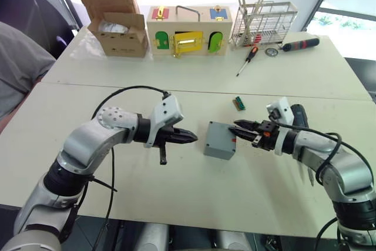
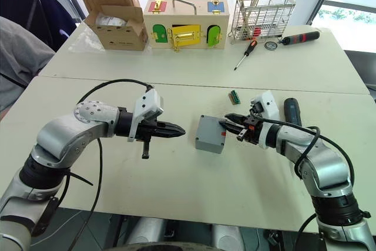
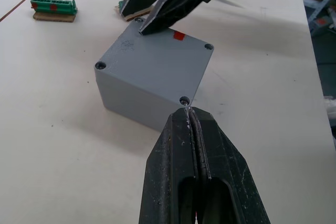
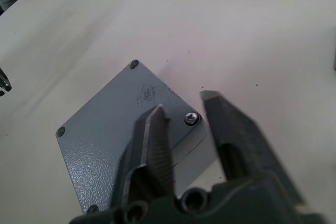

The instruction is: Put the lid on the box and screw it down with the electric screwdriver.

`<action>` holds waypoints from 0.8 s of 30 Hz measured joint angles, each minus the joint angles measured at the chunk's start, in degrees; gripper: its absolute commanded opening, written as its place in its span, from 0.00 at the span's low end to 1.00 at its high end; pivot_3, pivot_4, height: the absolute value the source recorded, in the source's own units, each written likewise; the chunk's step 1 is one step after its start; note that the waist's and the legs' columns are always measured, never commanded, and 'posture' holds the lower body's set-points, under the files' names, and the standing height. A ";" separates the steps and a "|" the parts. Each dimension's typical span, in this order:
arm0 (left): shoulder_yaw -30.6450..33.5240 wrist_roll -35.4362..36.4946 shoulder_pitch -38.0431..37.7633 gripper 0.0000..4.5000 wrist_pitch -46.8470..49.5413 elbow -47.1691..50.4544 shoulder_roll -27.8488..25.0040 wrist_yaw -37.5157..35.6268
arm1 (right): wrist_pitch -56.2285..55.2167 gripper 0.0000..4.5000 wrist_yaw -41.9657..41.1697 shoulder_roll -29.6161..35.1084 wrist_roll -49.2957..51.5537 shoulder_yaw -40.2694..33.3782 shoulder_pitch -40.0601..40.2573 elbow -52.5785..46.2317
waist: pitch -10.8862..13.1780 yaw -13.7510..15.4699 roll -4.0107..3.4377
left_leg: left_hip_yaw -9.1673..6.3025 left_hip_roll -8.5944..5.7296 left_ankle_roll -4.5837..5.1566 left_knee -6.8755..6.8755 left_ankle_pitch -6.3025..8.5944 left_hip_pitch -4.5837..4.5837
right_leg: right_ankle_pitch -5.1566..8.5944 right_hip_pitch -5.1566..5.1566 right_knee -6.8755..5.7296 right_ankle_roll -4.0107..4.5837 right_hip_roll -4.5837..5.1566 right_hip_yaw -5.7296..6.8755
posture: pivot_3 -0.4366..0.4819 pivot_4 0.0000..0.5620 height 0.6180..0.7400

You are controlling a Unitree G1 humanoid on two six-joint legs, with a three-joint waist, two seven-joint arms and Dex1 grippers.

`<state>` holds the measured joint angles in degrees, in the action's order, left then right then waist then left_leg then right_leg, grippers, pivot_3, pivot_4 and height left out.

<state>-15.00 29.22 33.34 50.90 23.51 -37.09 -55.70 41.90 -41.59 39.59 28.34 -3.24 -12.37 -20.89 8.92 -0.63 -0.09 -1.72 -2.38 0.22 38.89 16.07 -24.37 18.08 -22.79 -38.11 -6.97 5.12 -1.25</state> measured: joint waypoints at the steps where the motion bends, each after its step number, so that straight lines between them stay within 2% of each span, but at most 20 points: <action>1: 0.00 0.00 0.00 0.00 -0.01 -0.02 0.05 0.04 | 0.00 0.77 -0.16 0.23 0.00 -0.01 -0.13 0.11 | 0.00 0.01 0.00 | 0.00 0.00 0.00 0.00 0.00 0.00 | 0.00 0.00 0.00 0.00 0.00 0.00 | 0.48 0.27 1.00; 3: 0.00 0.00 0.01 0.00 -0.12 -0.11 0.24 0.16 | 0.10 0.95 -0.40 1.04 0.05 -0.29 -0.75 0.52 | 0.00 0.01 0.00 | 0.00 0.00 0.00 0.00 0.00 0.00 | 0.00 0.00 0.00 0.00 0.00 0.00 | 0.48 0.27 1.00; 4: 0.00 -0.01 0.09 0.00 -0.18 -0.27 0.43 0.26 | 0.43 0.99 -0.38 1.56 0.22 -0.97 -1.70 0.91 | 0.00 -0.01 0.00 | 0.01 0.00 0.00 0.00 0.00 0.00 | 0.00 0.00 0.00 0.00 0.00 0.00 | 0.48 0.27 1.00; 8: -0.07 -0.04 0.66 0.00 -0.51 -0.98 1.41 0.60 | 3.73 0.99 0.28 3.38 3.15 -6.77 -6.43 1.19 | 0.00 -0.01 0.00 | -0.01 0.01 0.00 0.00 0.00 0.00 | 0.00 0.00 0.00 0.00 0.00 0.00 | 0.48 0.27 1.00; 11: -0.12 -0.02 1.66 0.00 -1.17 -1.50 2.82 0.54 | 11.93 0.99 3.11 4.74 8.10 -12.46 -12.96 4.75 | 0.01 0.04 -0.02 | 0.04 -0.01 0.00 0.03 0.00 -0.02 | 0.00 0.00 0.01 0.00 0.04 -0.01 | 0.48 0.27 1.00; 14: -1.37 0.00 3.38 0.00 -2.62 -1.29 4.15 -0.13 | 21.56 0.99 3.07 16.85 9.95 -16.78 -19.24 11.30 | 0.02 1.03 -0.04 | -0.01 -0.08 0.08 0.00 0.05 -0.03 | 0.00 0.03 0.07 0.01 0.10 0.03 | 0.48 0.27 1.00; 16: -1.49 0.06 3.47 0.00 -2.66 -1.19 4.75 -0.14 | 25.71 0.99 1.23 24.00 9.36 -15.39 -19.85 14.37 | 0.01 1.15 -0.02 | 0.01 -0.07 0.17 -0.03 0.10 -0.03 | 0.00 0.04 0.13 0.01 0.10 0.03 | 0.48 0.27 1.00; 18: -1.82 0.25 3.51 0.00 -2.59 -0.43 5.70 -0.09 | 28.88 0.99 -1.31 28.52 8.63 -10.35 -18.90 16.78 | 0.01 1.11 -0.02 | 0.17 -0.06 0.19 0.01 0.11 -0.04 | 0.01 0.02 0.15 0.01 0.17 -0.01 | 0.48 0.27 1.00; 21: -2.45 0.53 3.56 0.00 -2.49 1.30 6.69 0.17 | 33.65 0.99 -4.30 32.10 7.68 -2.41 -19.06 19.86 | 0.01 0.83 -0.05 | 0.24 -0.06 0.46 0.11 0.26 -0.03 | 0.01 0.02 0.15 0.01 0.20 -0.03 | 0.48 0.27 1.00; 24: -3.41 0.39 3.29 0.00 -2.68 1.81 7.96 1.31 | 41.29 0.99 -5.82 34.05 6.38 5.59 -24.48 26.05 | -0.01 0.43 -0.09 | 0.25 -0.06 0.46 0.13 0.26 -0.02 | 0.01 0.02 0.15 0.01 0.21 -0.03 | 0.48 0.27 1.00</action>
<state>-18.41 29.61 36.63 48.22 25.32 -29.13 -54.40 83.19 -47.41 73.64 34.72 2.35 -36.85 5.16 8.91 -0.20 -0.18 -1.47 -2.44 0.68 39.02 16.33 -24.39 18.08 -22.76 -37.97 -6.96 5.33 -1.28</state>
